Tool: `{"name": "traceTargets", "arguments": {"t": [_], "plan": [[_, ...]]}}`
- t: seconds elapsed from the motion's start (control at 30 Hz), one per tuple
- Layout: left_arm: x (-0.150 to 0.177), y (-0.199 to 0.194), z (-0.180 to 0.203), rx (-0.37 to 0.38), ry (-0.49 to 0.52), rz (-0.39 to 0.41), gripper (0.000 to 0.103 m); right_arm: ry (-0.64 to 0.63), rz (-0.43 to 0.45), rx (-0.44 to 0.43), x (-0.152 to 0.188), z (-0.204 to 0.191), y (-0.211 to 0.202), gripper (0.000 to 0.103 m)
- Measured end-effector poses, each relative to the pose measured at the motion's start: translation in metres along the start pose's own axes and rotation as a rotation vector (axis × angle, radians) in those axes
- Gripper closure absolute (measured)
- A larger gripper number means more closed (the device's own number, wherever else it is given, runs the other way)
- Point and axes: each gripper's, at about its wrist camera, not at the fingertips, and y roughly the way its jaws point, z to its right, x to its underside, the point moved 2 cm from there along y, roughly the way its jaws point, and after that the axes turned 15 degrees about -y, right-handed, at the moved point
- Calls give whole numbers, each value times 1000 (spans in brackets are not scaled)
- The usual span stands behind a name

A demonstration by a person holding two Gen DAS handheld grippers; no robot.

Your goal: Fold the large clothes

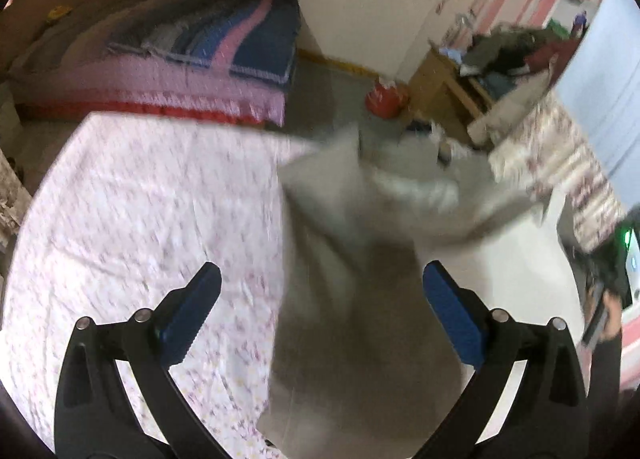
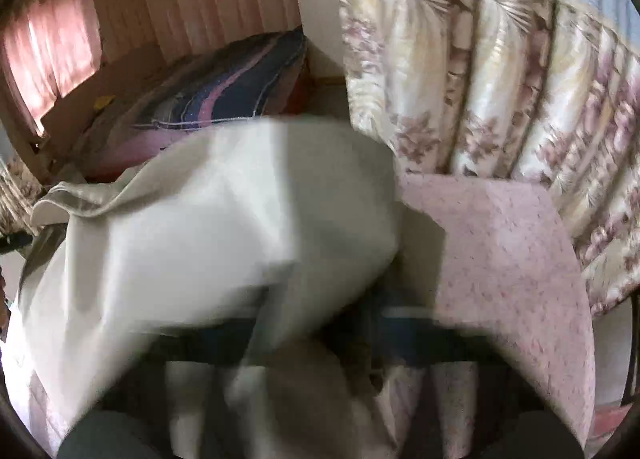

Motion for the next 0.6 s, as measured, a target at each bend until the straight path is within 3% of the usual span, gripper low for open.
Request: {"name": "traceTargets", "arguments": {"t": [0.07, 0.13, 0.2, 0.23, 0.33, 0.4, 0.43, 0.47, 0.53, 0.6], "plan": [[5, 15, -3, -22, 4, -37, 3, -73, 141, 53, -18, -15, -31, 101], [5, 19, -5, -23, -9, -17, 4, -159, 303, 108, -38, -36, -78, 101], [0, 13, -2, 17, -20, 17, 6, -193, 357, 168, -54, -37, -97, 101], [-4, 10, 0, 36, -26, 32, 6, -181, 325, 185, -59, -30, -89, 101], [-11, 16, 9, 41, -16, 3, 5, -84, 71, 242, -54, 14, -19, 98], [-10, 21, 12, 0, -4, -8, 5, -29, -108, 216, -30, 36, 20, 83], [-9, 20, 12, -22, 7, -8, 5, 13, -110, 178, -22, 43, 21, 74], [-4, 18, 13, -28, 31, -16, 5, 70, -77, 130, -11, 50, 13, 57], [4, 13, 13, -16, 66, -29, 5, 155, 0, 67, 12, 59, -16, 34], [14, 8, 10, -14, 93, -42, 5, 149, 13, 39, 29, 59, -33, 34]]}}
